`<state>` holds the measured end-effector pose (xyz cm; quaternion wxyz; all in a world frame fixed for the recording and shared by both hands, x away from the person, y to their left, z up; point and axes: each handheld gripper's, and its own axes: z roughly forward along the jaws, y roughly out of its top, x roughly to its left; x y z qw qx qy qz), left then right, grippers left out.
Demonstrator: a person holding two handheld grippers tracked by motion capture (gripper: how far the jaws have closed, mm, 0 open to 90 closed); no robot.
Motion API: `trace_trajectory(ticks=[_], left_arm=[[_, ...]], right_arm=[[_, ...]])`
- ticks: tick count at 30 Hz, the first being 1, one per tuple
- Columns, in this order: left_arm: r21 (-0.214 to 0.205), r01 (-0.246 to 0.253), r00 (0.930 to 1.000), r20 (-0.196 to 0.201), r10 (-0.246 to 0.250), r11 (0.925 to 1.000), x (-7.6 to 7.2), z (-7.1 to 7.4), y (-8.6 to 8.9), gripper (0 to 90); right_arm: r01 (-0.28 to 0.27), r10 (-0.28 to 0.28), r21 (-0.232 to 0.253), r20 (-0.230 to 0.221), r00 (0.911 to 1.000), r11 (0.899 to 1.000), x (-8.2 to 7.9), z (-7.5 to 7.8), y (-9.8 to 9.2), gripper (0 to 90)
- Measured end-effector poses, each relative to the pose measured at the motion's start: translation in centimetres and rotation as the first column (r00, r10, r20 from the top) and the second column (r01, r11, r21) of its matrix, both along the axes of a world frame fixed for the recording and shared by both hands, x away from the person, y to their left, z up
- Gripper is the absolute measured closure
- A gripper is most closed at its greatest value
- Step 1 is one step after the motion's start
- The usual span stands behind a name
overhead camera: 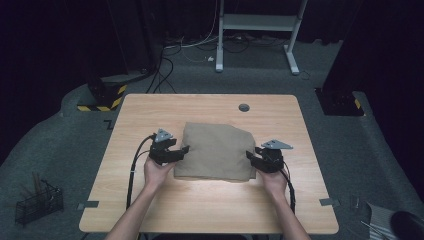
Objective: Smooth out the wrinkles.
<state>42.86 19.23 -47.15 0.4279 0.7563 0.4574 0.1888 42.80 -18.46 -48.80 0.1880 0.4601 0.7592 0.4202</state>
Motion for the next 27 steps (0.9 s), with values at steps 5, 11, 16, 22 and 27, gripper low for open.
trace_trajectory(ticks=[5,11,16,22,27], left_arm=[[0.013,0.008,1.0000,-0.003,-0.008,0.9999,-0.6,0.0,0.3,35.2],[-0.007,0.004,1.0000,0.002,-0.004,1.0000,-1.3,0.0,1.1,35.2],[-0.023,-0.010,0.9999,0.005,0.010,0.9997,-1.9,-0.1,1.9,35.2],[-0.045,-0.027,0.9996,0.010,0.028,0.9986,-2.8,-0.3,2.9,35.2],[-0.054,-0.033,0.9994,0.007,0.033,0.9980,-3.6,-0.3,3.6,35.2]], right_arm=[[-0.002,0.002,-0.012,-0.005,1.0000,1.000,-0.5,0.0,-0.6,54.2],[0.008,-0.008,-0.002,0.008,0.9999,1.000,-1.1,0.2,-1.3,54.2],[0.009,-0.009,0.012,0.017,0.9998,1.000,-1.7,0.3,-1.6,54.1],[0.008,-0.008,0.010,0.026,0.9996,1.000,-2.4,0.2,-2.0,54.2],[0.017,-0.017,0.022,0.026,0.9995,1.000,-2.7,0.1,-2.3,54.2]])
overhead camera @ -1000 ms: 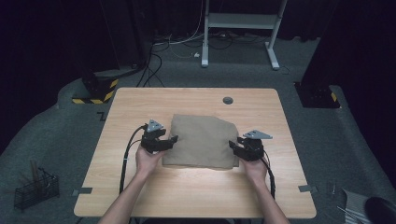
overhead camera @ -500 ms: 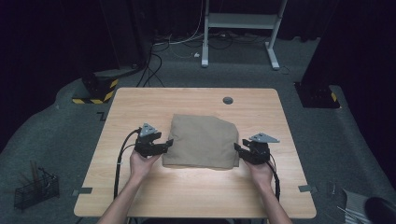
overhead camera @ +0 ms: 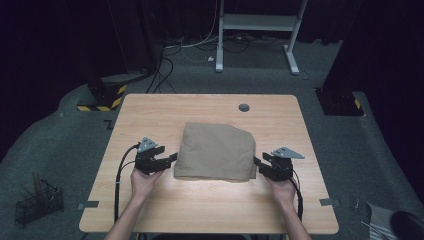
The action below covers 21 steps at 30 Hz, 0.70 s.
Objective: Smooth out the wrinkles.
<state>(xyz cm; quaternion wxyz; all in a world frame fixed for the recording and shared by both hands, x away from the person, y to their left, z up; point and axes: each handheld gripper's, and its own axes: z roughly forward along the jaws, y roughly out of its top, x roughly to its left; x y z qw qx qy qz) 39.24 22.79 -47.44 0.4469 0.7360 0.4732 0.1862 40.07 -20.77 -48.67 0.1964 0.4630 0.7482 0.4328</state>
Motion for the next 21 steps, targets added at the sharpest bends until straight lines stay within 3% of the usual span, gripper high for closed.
trace_trajectory(ticks=[5,10,19,21], left_arm=[[-0.016,-0.008,1.0000,-0.005,0.008,0.9998,-0.8,-0.3,0.4,35.2],[0.012,-0.002,1.0000,-0.008,0.002,0.9999,-1.6,-0.7,0.5,35.1],[-0.011,-0.049,0.9986,-0.020,0.048,0.9987,-2.7,-1.2,1.9,35.2],[0.000,-0.054,0.9984,-0.017,0.054,0.9985,-3.0,-1.4,2.0,35.3]], right_arm=[[-0.001,0.001,0.003,0.002,1.0000,1.000,-0.5,-0.1,-0.2,54.2],[0.003,-0.003,0.010,0.005,1.0000,1.000,-1.2,-0.4,-0.5,54.2],[0.009,-0.009,0.009,-0.016,0.9998,1.000,-2.2,-1.0,-1.1,54.5],[0.007,-0.007,0.008,-0.015,0.9999,1.000,-2.4,-1.0,-1.1,54.7]])
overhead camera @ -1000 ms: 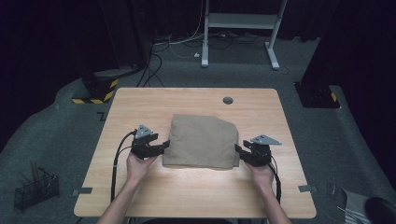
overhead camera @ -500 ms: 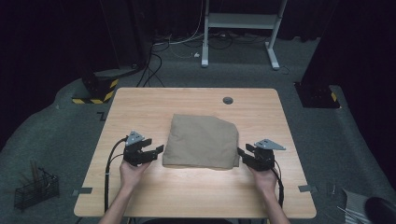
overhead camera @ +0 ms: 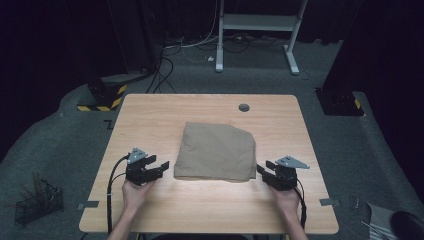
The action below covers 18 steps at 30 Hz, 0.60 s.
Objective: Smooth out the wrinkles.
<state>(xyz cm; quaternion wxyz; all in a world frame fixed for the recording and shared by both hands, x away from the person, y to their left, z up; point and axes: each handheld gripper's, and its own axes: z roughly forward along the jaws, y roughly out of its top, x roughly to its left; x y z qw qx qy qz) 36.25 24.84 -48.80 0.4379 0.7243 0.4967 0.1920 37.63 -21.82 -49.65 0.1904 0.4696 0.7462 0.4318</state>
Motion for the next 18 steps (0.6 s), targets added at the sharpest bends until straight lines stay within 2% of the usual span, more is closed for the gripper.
trace_trajectory(ticks=[6,10,14,18], left_arm=[[0.021,-0.012,0.9999,-0.007,0.012,0.9997,-0.6,-0.5,0.5,35.2],[0.008,-0.030,0.9995,-0.014,0.030,0.9995,-0.8,-0.8,1.0,35.2],[0.026,-0.040,0.9990,-0.018,0.041,0.9988,-1.0,-1.2,1.2,35.2],[0.024,-0.059,0.9976,-0.035,0.060,0.9979,-1.0,-1.9,1.7,35.2]], right_arm=[[0.001,-0.001,-0.011,-0.004,1.0000,1.000,-0.4,-0.6,0.1,54.8],[0.006,-0.006,-0.024,-0.013,0.9999,1.000,-0.6,-0.8,0.0,54.9],[0.021,-0.022,-0.036,-0.011,0.9997,0.999,-0.9,-0.9,-0.5,55.0],[0.047,-0.048,-0.037,-0.030,0.9984,0.998,-0.8,-1.6,-1.1,55.0]])
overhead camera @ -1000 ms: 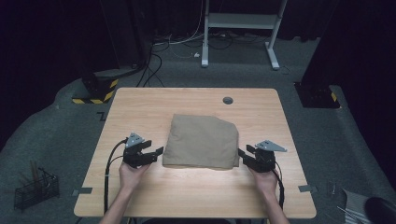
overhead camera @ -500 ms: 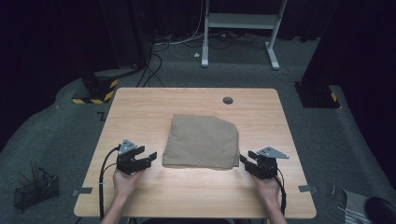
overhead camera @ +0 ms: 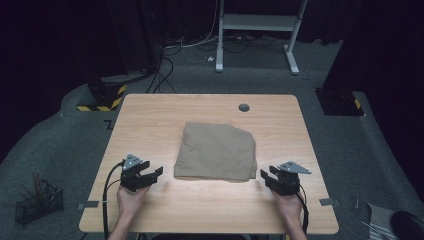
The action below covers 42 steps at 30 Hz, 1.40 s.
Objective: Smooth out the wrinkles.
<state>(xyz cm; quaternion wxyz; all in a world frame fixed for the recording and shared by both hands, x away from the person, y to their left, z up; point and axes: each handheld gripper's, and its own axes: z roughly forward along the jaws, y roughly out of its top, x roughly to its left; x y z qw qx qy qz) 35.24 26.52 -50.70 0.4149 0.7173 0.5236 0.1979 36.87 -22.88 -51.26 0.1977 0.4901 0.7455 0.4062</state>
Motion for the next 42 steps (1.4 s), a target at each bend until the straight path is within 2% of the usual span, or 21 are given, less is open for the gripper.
trace_trajectory(ticks=[3,6,9,14,17,24,28,31,35,42], left_arm=[[0.011,-0.013,0.9999,-0.005,0.013,0.9999,-0.1,-0.3,0.3,35.2],[-0.004,-0.034,0.9994,-0.008,0.034,0.9994,-0.1,-0.4,0.6,35.2],[0.016,-0.043,0.9990,-0.009,0.043,0.9989,0.0,-0.6,0.7,35.2],[0.047,-0.052,0.9984,-0.018,0.053,0.9975,0.1,-1.0,0.8,35.1],[0.046,-0.066,0.9972,-0.031,0.068,0.9967,0.3,-1.3,1.0,35.1],[0.077,-0.087,0.9948,-0.046,0.090,0.9932,0.4,-2.0,1.3,35.1],[0.090,-0.098,0.9940,-0.040,0.101,0.9911,0.3,-2.1,1.3,34.3],[0.116,-0.090,0.9947,-0.039,0.095,0.9891,0.2,-2.1,0.9,32.5],[0.174,-0.087,0.9951,-0.031,0.094,0.9810,0.2,-2.1,0.3,30.6],[0.175,-0.086,0.9951,-0.033,0.093,0.9809,0.2,-2.2,0.2,28.6]], right_arm=[[0.012,-0.012,-0.021,-0.009,0.9999,1.000,-0.1,-0.3,-0.1,55.0],[0.027,-0.028,-0.039,-0.014,0.9995,0.999,-0.1,-0.4,-0.4,55.0],[0.041,-0.041,-0.062,-0.005,0.9991,0.997,-0.2,-0.5,-0.9,54.9],[0.080,-0.081,-0.066,-0.020,0.9965,0.995,-0.3,-0.9,-1.7,54.8],[0.091,-0.094,-0.071,-0.028,0.9952,0.993,-0.3,-0.9,-2.0,54.6],[0.117,-0.121,-0.106,-0.031,0.9922,0.987,-0.5,-0.9,-2.4,52.1],[0.099,-0.106,-0.151,-0.039,0.9936,0.984,-0.5,-1.0,-2.1,47.4],[0.098,-0.105,-0.154,-0.041,0.9936,0.983,-0.5,-1.0,-2.1,42.1],[0.112,-0.119,-0.153,-0.043,0.9919,0.982,-0.5,-1.0,-2.1,39.6],[0.120,-0.128,-0.152,-0.045,0.9908,0.981,-0.5,-1.0,-2.1,39.0]])
